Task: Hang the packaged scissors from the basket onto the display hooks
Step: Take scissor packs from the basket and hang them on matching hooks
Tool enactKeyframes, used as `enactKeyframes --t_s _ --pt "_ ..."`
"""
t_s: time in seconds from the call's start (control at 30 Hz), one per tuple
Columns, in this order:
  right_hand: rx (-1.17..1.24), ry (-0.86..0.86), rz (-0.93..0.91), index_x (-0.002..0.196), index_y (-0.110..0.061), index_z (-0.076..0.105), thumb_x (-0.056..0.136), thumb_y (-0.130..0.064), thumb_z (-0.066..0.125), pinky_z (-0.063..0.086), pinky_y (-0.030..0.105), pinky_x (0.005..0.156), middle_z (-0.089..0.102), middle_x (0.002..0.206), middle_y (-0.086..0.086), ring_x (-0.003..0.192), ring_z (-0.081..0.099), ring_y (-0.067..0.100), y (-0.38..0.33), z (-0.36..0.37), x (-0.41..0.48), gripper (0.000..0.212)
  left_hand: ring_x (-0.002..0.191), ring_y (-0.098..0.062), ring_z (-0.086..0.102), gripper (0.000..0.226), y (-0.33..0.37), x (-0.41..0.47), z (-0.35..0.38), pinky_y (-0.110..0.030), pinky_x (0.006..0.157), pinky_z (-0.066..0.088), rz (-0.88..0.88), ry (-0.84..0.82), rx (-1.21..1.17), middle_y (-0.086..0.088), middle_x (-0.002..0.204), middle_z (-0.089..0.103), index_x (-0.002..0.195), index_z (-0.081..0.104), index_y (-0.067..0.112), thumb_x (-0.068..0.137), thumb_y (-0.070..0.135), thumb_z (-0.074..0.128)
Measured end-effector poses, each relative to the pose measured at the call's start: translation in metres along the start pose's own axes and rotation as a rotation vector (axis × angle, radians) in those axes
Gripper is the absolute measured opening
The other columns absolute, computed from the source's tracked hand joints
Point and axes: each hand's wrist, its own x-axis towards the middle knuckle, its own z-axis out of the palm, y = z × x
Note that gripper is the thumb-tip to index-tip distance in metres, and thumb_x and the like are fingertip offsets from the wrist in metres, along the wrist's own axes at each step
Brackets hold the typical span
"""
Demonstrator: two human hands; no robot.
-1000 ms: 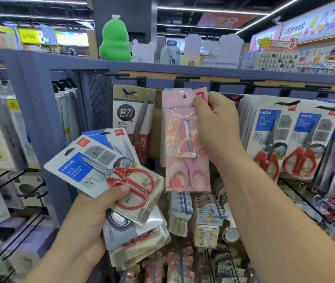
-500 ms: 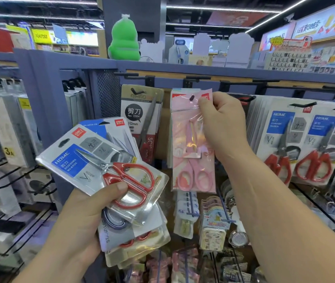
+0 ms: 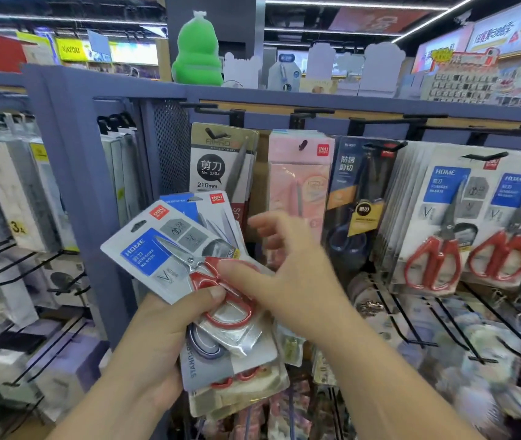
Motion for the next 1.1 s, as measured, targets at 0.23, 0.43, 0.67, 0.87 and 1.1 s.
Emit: enactKeyframes --t_s 0.23,0.43,0.67,0.87,1.1 --pt "0.255 0.105 0.136 0.128 -0.035 0.069 0.077 -0.054 0.081 0.053 0.037 0.105 0.065 0.125 -0.012 0.117 0.062 0.002 0.023 0.031 -0.012 0.055 0.081 -0.031 0.08 0.04 -0.009 0.0 0.013 -0.047 0.071 0.066 0.005 0.018 -0.06 -0.018 0.107 0.08 0.114 0.077 0.02 0.075 0.011 0.069" --pt "0.387 0.239 0.191 0.123 -0.031 0.069 0.084 -0.043 0.082 0.057 0.025 0.091 0.07 0.12 -0.004 0.106 0.068 0.003 0.029 0.04 -0.013 0.043 0.089 -0.04 0.079 0.065 -0.006 0.0 0.005 -0.049 0.069 0.065 -0.016 -0.136 0.001 -0.026 0.114 0.076 0.112 0.079 0.018 0.051 0.012 0.101" --pt "0.497 0.245 0.256 0.128 -0.017 0.071 0.088 -0.026 0.084 0.06 0.029 0.091 0.076 0.114 -0.005 0.104 0.073 0.005 0.024 0.046 -0.01 0.043 0.107 -0.045 0.074 0.104 -0.004 -0.001 -0.012 -0.05 0.081 0.063 -0.03 -0.197 -0.02 -0.028 0.126 0.071 0.132 0.068 0.008 0.037 0.018 0.108" --pt "0.688 0.252 0.274 0.13 -0.01 0.069 0.089 -0.02 0.083 0.063 0.039 0.09 0.08 0.11 0.003 0.102 0.077 0.018 0.024 0.048 -0.005 0.045 0.124 -0.049 0.065 0.102 -0.008 0.0 -0.018 -0.051 0.092 0.06 -0.027 -0.253 -0.045 -0.028 0.137 0.066 0.141 0.061 0.005 0.049 0.014 0.105" --pt "0.941 0.104 0.324 0.113 -0.001 0.069 0.091 -0.007 0.074 0.062 0.031 0.067 0.08 0.099 0.016 0.08 0.076 0.022 0.016 0.041 -0.003 0.023 0.099 -0.032 0.079 0.083 0.0 -0.004 -0.025 -0.044 0.078 0.065 -0.084 -0.279 -0.092 -0.019 0.12 0.077 0.11 0.083 0.018 0.031 0.019 0.108"
